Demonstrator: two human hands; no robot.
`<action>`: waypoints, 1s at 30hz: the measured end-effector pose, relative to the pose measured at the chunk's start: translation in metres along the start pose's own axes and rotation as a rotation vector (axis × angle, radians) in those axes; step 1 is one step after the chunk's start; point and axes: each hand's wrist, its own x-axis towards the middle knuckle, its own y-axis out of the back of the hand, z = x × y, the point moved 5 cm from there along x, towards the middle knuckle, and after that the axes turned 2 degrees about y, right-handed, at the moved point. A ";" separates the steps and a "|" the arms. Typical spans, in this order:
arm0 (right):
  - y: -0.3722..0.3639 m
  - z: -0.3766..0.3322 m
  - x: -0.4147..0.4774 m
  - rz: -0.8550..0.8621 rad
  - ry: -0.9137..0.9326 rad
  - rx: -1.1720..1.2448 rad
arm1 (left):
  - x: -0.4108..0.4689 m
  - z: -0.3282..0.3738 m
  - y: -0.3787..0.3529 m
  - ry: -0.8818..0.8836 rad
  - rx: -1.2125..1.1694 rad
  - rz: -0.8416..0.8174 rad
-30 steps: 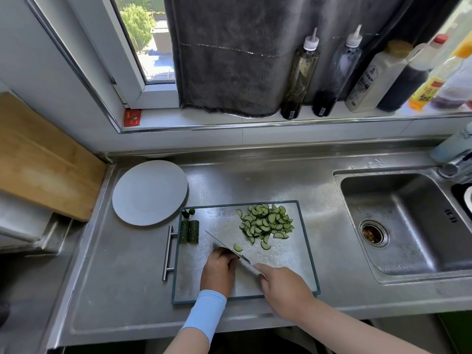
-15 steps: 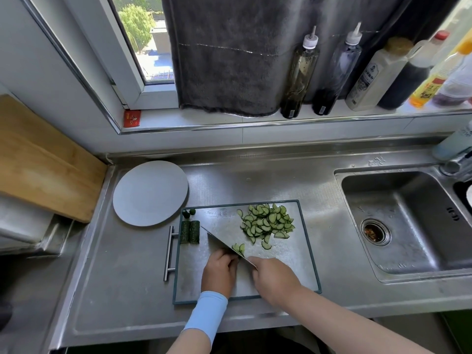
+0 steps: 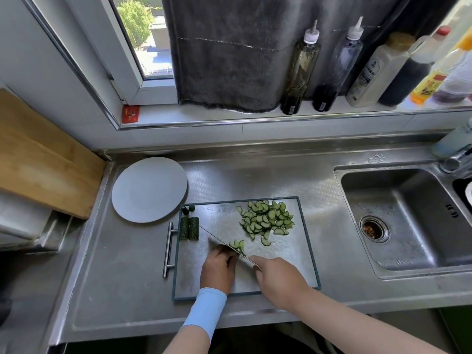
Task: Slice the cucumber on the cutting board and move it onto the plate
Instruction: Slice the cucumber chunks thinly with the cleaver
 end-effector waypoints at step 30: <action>-0.006 -0.004 -0.002 0.011 -0.026 0.011 | -0.006 -0.001 0.000 -0.038 -0.015 0.057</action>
